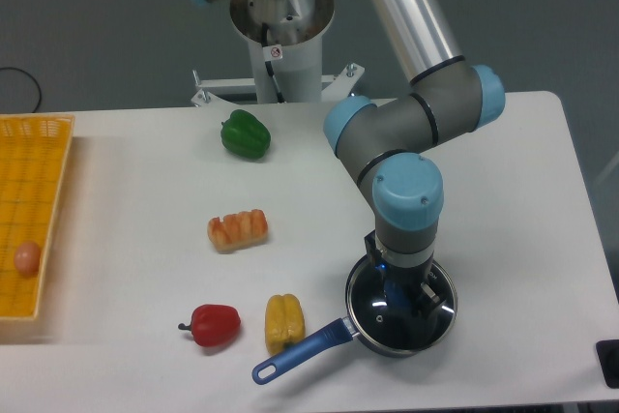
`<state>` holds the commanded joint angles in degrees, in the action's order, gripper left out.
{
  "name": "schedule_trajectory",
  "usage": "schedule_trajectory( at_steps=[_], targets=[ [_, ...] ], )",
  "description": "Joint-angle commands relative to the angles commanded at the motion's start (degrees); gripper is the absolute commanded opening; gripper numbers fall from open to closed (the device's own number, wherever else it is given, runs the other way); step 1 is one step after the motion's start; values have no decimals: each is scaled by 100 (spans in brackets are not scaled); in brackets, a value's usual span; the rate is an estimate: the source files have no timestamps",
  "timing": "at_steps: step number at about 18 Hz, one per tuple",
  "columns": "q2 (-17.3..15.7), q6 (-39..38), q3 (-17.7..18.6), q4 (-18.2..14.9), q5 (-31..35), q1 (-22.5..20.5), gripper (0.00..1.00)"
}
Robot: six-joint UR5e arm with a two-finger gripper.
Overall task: Open the lid
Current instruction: 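Lower the gripper onto the blue knob and close it around the knob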
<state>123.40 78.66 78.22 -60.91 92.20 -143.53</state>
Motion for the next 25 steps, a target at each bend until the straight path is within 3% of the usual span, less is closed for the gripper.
schedule_trajectory(
  at_steps=[8,25],
  targets=[
    [18,-9,18,0,9,0,63],
    [-140,0,26,-44,9,-9,63]
  ],
)
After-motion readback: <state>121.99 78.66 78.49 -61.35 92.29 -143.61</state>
